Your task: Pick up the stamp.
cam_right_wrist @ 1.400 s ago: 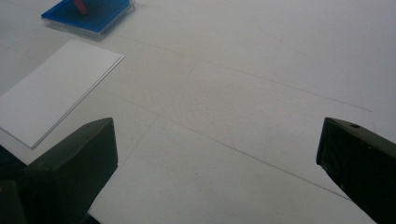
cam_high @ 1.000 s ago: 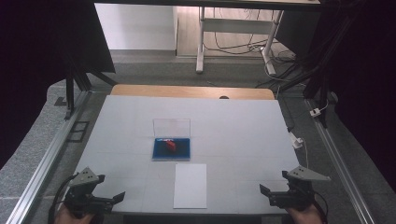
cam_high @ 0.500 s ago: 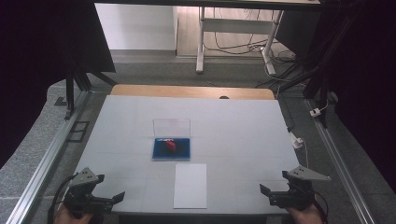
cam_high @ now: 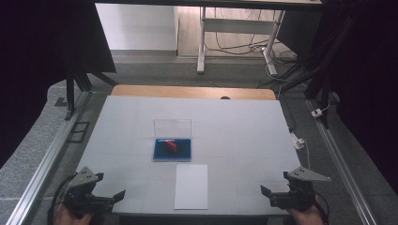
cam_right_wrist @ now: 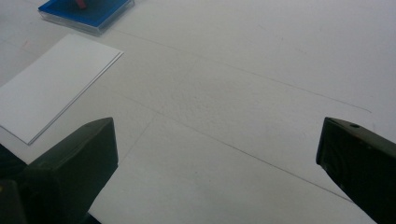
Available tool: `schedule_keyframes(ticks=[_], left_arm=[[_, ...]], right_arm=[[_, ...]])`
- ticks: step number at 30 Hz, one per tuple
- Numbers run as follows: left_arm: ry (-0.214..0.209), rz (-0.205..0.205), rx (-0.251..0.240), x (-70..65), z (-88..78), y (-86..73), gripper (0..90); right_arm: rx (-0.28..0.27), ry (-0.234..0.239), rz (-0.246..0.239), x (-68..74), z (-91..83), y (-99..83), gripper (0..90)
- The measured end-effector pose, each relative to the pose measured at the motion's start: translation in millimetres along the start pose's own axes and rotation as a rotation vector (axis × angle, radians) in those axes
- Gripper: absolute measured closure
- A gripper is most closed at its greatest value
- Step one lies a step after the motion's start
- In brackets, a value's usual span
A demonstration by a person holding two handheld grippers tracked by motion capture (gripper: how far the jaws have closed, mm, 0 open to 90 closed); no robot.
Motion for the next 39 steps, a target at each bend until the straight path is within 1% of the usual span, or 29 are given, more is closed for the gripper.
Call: schedule_keyframes(ticks=[7, 10, 19, 23, 26, 29, 31, 33, 35, 39], left_arm=[[-0.015, 0.018, -0.012, -2.3, 3.6, 5.4, 0.0], [-0.029, 0.031, -0.019, -3.7, 5.9, 7.9, 0.0], [-0.059, 0.085, -0.032, -7.7, 17.4, 17.9, 0.0], [-0.072, 0.116, -0.041, -10.2, 24.4, 22.7, 0.0], [-0.076, 0.133, -0.052, -11.5, 29.3, 26.2, 0.0], [-0.077, 0.144, -0.050, -12.0, 34.9, 28.8, 0.0], [-0.084, 0.140, -0.051, -13.0, 38.8, 30.5, 0.0], [-0.108, 0.116, -0.060, -14.6, 42.9, 32.4, 0.0], [-0.120, 0.105, -0.061, -15.8, 47.3, 33.8, 0.0], [-0.124, 0.113, -0.056, -18.0, 55.9, 37.7, 0.0]], right_arm=[[0.002, 0.002, -0.006, 0.7, 0.3, -0.2, 0.0], [0.002, 0.004, -0.007, 0.8, 0.2, -0.2, 0.0], [0.004, 0.007, -0.010, 1.4, 0.2, -0.4, 0.0], [0.003, 0.008, -0.009, 1.3, 0.2, -0.4, 0.0], [0.003, 0.009, -0.010, 1.5, 0.2, -0.4, 0.0], [0.003, 0.012, -0.011, 1.6, 0.2, -0.4, 0.0], [0.003, 0.012, -0.011, 1.6, 0.2, -0.4, 0.0], [0.004, 0.012, -0.012, 1.7, 0.1, -0.4, 0.0], [0.004, 0.012, -0.012, 1.7, 0.2, -0.4, 0.0], [0.005, 0.013, -0.012, 1.7, 0.2, -0.4, 0.0]])
Point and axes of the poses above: each handheld gripper's, and its own axes: z roughly forward along the jaws, y roughly out of its top, x roughly to its left, the point moved 6 cm from there along z, roughly forward along the jaws, and after that the axes turned 7 degrees about -x, right-handed, at the moved point
